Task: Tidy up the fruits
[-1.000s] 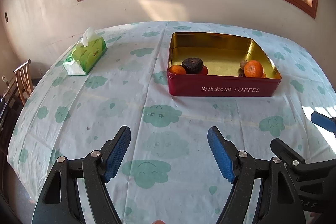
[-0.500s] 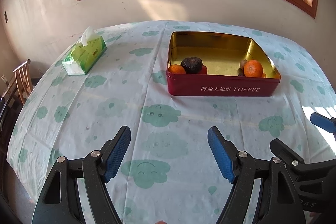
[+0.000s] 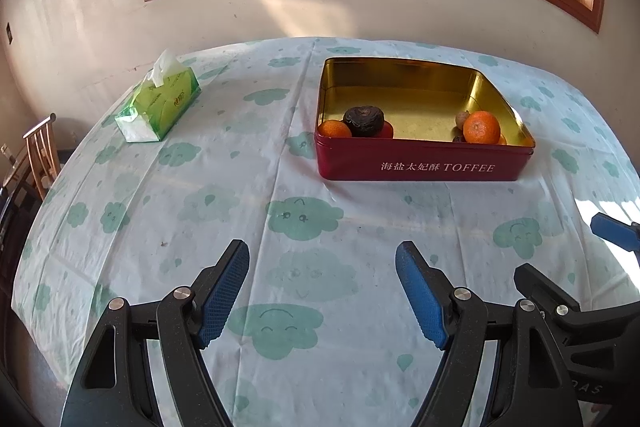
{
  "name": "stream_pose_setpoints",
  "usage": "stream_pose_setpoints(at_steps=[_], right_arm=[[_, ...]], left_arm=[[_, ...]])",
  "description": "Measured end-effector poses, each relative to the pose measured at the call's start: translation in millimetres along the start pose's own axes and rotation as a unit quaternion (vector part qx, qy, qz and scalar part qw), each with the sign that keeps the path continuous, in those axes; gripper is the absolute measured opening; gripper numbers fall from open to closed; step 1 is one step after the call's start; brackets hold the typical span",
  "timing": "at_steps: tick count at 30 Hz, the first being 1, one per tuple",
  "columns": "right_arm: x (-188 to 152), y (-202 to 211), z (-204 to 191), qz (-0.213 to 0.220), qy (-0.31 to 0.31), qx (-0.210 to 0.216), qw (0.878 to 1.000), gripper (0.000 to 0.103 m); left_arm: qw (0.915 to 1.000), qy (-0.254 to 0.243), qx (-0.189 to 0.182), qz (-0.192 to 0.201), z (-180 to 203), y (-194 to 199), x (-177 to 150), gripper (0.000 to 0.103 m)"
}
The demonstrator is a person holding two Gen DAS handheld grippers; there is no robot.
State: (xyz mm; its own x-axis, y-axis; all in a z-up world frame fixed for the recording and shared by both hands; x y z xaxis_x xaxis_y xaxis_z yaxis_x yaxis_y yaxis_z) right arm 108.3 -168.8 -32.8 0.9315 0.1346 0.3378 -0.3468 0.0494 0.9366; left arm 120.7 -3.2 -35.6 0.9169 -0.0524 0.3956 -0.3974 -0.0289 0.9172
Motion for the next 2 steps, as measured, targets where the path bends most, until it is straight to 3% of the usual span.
stream_pose_setpoints(at_steps=[2], right_arm=[[0.2,-0.3,-0.3,0.000,0.001,0.001,1.000,0.101]], left_arm=[[1.0000,-0.001,0.001,0.000,0.3,0.3,0.2,0.076]])
Point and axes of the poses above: each gripper's, at about its wrist camera, not at the fingertips, and y roughly against the way its jaws point, z to its right, x to its top, the point moved 6 cm from there along -y, roughly the way its jaws point, and after that the axes turned 15 degrees about -z, right-handed, at the moved point
